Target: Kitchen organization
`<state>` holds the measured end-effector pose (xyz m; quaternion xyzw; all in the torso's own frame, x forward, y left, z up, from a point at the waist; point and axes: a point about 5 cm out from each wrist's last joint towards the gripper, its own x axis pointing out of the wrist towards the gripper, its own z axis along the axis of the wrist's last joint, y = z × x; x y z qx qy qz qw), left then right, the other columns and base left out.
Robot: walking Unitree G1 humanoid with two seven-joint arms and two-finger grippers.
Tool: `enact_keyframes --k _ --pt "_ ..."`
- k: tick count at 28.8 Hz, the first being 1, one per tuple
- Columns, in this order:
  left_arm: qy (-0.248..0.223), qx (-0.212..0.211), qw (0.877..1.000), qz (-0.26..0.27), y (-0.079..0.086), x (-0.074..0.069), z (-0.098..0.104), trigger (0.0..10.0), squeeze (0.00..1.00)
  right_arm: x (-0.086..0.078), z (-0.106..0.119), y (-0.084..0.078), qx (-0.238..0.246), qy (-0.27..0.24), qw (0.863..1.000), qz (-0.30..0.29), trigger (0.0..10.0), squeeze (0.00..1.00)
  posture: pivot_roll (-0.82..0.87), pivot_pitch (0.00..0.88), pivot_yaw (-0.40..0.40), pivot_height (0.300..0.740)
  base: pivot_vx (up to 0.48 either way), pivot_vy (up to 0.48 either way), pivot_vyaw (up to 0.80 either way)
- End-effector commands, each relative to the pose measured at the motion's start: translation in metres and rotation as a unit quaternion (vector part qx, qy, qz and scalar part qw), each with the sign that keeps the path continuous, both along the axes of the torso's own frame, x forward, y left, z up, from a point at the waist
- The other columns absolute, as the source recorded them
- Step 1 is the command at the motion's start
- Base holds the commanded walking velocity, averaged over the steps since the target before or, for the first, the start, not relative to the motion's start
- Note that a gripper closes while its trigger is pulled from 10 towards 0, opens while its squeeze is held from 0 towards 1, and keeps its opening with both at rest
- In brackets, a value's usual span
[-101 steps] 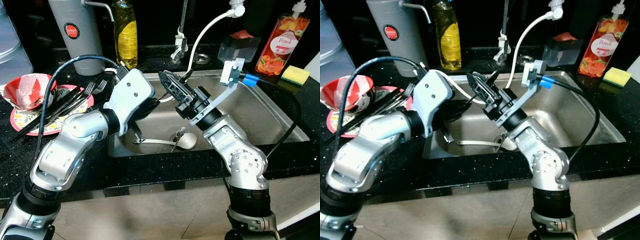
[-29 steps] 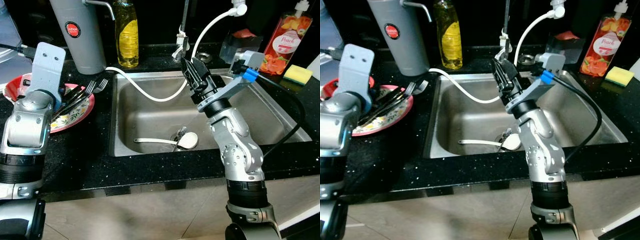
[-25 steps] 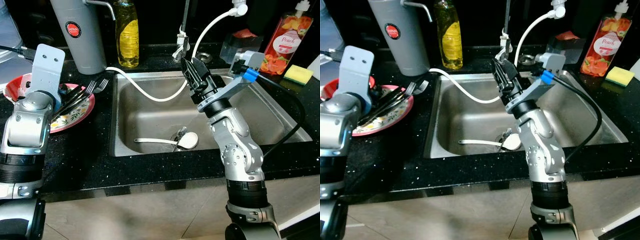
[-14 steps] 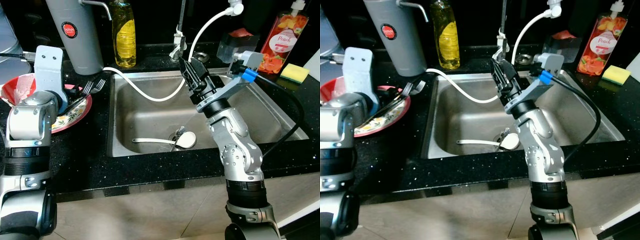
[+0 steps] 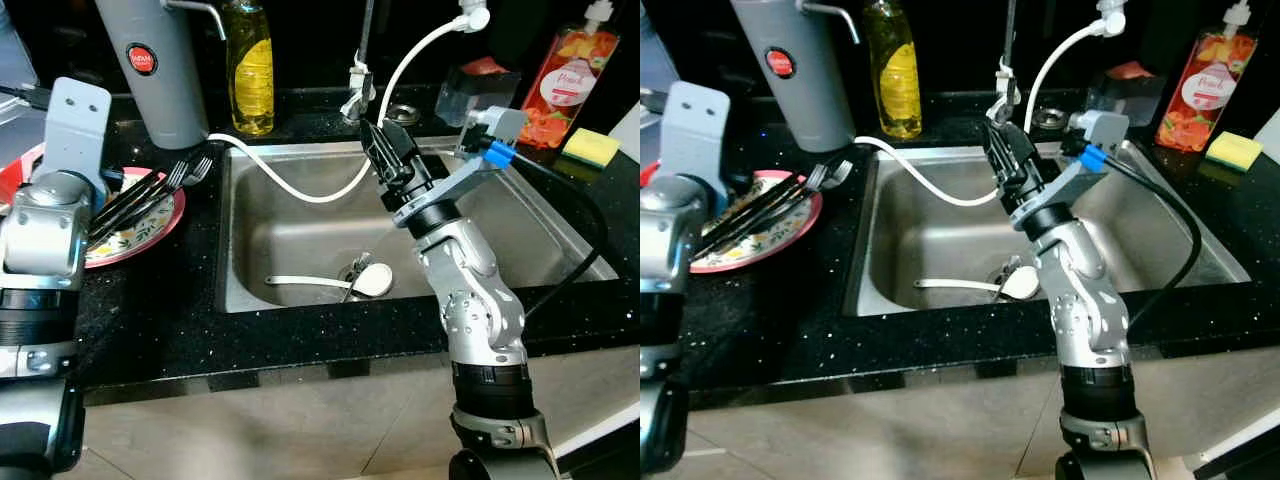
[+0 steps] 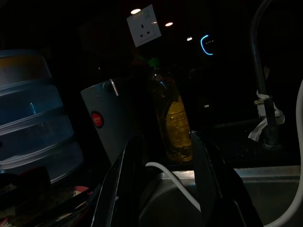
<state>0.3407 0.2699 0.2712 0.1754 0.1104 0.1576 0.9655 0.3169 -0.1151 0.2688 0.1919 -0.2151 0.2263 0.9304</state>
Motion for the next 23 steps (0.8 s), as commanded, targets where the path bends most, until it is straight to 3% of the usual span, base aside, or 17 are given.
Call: enact_keyframes --k 1,5,9,17,23 --pt "-0.006 0.01 1.0 0.016 0.01 -0.002 0.006 10.0 0.0 -0.001 -0.002 0.001 -0.002 0.005 1.0 0.003 10.0 0.0 0.21 0.0 0.019 0.74 0.0 0.0 0.0" --pt "-0.008 0.0 1.0 0.0 0.008 -0.003 0.006 10.0 0.0 -0.001 -0.002 0.001 -0.001 0.005 1.0 0.003 10.0 0.0 0.22 0.0 0.016 0.74 0.0 0.0 0.0" --pt "-0.018 -0.006 0.998 -0.056 -0.009 -0.002 0.008 10.0 0.0 0.0 -0.002 0.002 -0.001 0.005 1.0 0.004 10.0 0.0 0.22 0.0 0.012 0.74 0.0 0.0 0.0" --pt "-0.023 -0.013 0.998 -0.061 -0.008 -0.004 0.012 10.0 0.0 0.0 -0.002 0.003 -0.002 0.005 1.0 0.006 10.0 0.0 0.22 0.0 0.011 0.74 0.0 0.0 0.0" --pt "0.04 -0.05 0.996 -0.068 -0.004 -0.005 -0.011 10.0 0.0 0.0 -0.002 0.003 -0.001 0.005 1.0 0.006 10.0 0.0 0.22 0.0 0.011 0.74 0.0 0.0 0.0"
